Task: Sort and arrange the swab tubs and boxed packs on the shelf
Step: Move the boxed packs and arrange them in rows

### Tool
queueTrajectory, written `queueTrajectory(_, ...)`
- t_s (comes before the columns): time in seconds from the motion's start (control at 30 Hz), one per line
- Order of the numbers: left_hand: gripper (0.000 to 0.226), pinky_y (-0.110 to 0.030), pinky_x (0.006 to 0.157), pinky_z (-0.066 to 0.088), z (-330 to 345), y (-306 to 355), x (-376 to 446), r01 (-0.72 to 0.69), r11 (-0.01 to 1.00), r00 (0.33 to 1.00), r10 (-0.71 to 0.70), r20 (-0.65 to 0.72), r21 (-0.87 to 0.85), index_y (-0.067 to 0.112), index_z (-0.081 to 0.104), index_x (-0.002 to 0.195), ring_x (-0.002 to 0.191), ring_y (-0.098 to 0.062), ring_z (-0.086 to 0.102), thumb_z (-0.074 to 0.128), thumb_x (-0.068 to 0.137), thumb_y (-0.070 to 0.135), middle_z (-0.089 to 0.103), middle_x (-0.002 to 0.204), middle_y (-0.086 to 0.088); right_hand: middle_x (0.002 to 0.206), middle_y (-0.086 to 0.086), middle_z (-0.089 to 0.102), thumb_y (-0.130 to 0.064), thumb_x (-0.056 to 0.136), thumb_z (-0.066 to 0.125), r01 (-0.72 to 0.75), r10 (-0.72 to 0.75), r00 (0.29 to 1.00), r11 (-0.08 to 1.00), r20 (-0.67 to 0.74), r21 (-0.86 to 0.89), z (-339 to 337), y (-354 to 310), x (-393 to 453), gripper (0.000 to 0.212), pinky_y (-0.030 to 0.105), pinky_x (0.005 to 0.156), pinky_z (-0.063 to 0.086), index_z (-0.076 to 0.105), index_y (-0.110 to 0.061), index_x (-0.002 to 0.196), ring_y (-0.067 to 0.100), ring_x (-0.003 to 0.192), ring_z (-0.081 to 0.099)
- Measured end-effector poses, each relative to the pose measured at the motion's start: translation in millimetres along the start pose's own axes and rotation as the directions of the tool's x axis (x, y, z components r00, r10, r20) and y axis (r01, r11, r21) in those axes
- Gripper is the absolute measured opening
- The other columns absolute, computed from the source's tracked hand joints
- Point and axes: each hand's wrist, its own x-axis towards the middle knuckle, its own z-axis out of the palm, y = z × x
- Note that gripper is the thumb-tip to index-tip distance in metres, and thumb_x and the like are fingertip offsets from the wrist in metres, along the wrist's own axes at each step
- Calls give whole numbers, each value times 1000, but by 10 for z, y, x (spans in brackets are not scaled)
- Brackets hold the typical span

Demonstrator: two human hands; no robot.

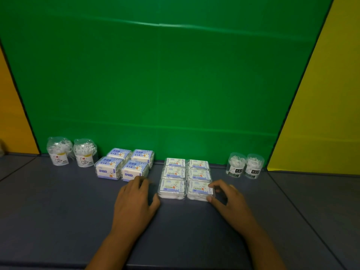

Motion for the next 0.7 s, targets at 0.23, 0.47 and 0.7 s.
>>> queueTrajectory(0.23, 34, -32, 73, 48, -83, -9, -5, 4, 998, 1000, -2, 27, -55, 20, 60, 109, 83, -17, 57, 60, 82, 40, 58, 100, 1, 109, -19, 53, -38, 90, 66, 24, -22, 999, 997, 31, -75, -39, -72, -39, 25, 14, 83, 39, 55, -39, 113, -4, 106, 50)
queueTrajectory(0.47, 38, -32, 72, 48, -467, -263, -72, 3, 998, 999, 0, 45, -56, 21, 58, 116, 90, -19, 59, 60, 84, 41, 59, 108, -1, 123, -13, 48, -45, 95, 56, 59, -69, 997, 958, -26, -279, -121, -588, -21, 35, 25, 91, 40, 51, -31, 126, 7, 117, 44)
queueTrajectory(0.7, 42, -33, 74, 48, -1102, -814, -252, 22, 1000, 1000, -22, 21, 2, 23, 55, 123, 100, -21, 57, 57, 87, 44, 57, 119, -2, 136, -4, 48, -54, 99, 38, 99, -100, 995, 863, 25, -496, 272, -1564, 35, 47, 36, 93, 46, 42, -27, 138, 18, 125, 44)
